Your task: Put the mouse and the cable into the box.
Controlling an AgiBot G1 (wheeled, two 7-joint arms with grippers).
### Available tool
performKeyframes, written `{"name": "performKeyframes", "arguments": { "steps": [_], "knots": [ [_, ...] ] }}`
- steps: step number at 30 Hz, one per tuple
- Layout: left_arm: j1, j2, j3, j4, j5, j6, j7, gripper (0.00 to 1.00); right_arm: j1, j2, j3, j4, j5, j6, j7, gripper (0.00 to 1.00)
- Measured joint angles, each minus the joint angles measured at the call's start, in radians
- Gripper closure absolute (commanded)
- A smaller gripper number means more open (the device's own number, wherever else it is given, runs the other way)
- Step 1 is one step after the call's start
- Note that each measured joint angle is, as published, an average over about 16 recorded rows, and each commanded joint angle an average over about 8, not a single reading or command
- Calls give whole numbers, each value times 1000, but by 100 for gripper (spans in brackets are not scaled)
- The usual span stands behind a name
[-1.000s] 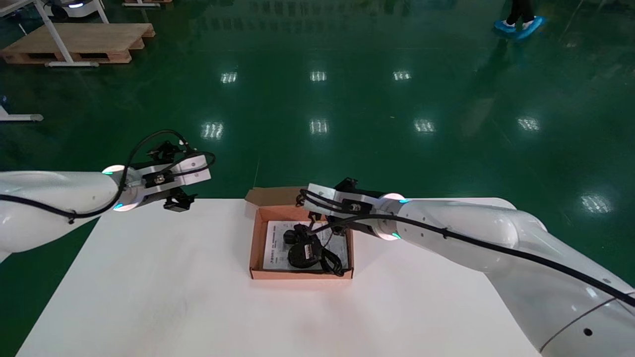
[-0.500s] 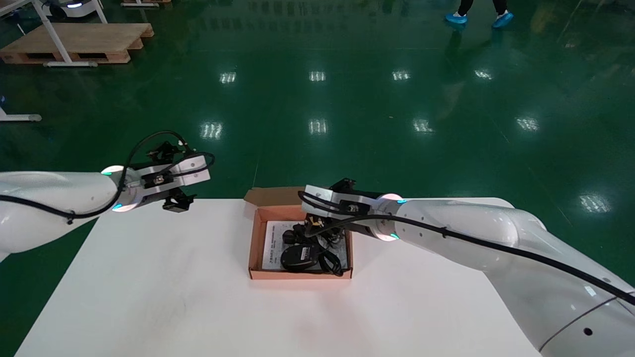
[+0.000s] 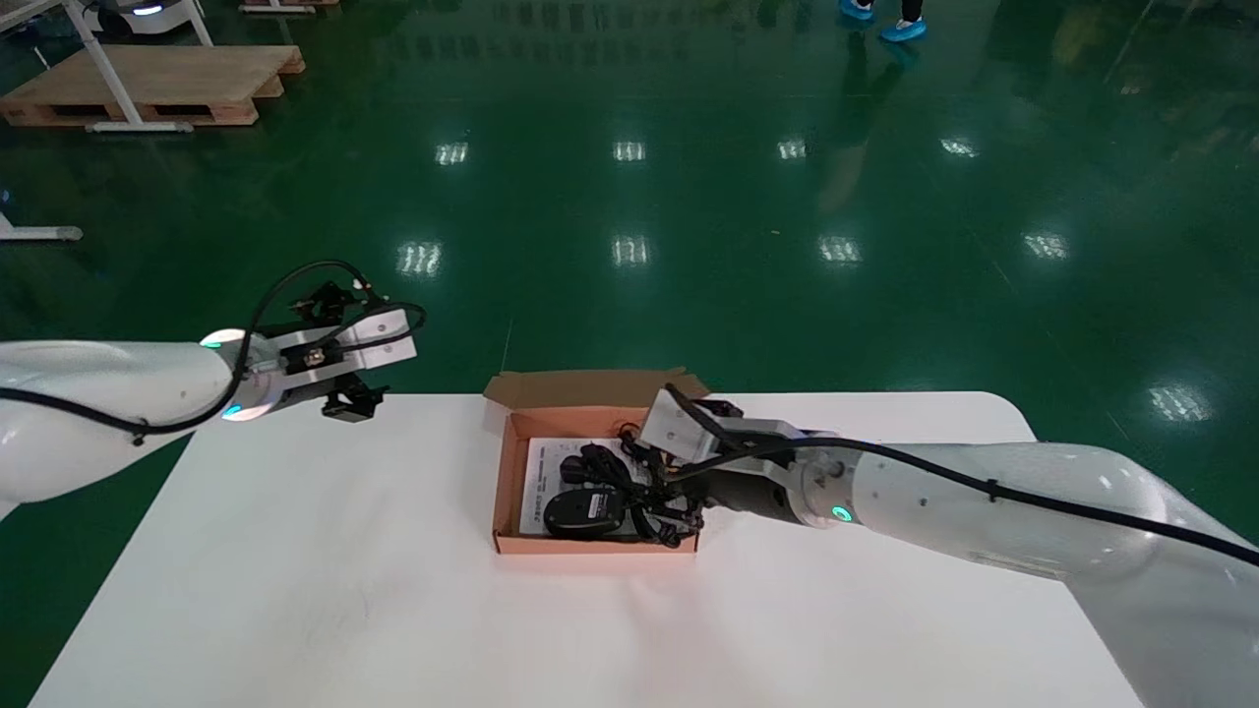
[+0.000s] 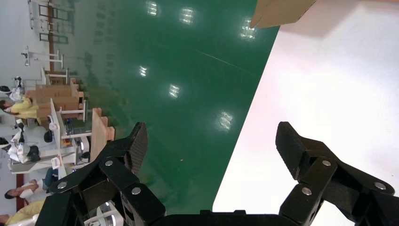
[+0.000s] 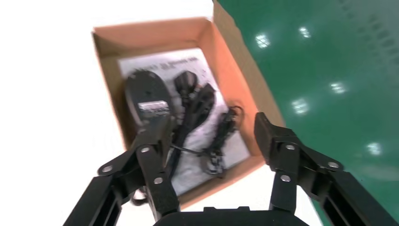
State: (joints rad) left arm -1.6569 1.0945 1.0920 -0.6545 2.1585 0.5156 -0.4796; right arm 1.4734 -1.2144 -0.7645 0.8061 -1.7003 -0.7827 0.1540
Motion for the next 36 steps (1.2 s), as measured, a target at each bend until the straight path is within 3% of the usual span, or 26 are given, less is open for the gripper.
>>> {"name": "performKeyframes", "arguments": {
  "steps": [10, 36],
  "knots": [
    [51, -43, -72, -56, -125, 86, 26, 0, -83, 125, 100, 99, 201, -148, 7, 0],
    [303, -252, -423, -328, -743, 510, 152, 0, -298, 450, 362, 357, 723, -532, 25, 0]
  ]
}}
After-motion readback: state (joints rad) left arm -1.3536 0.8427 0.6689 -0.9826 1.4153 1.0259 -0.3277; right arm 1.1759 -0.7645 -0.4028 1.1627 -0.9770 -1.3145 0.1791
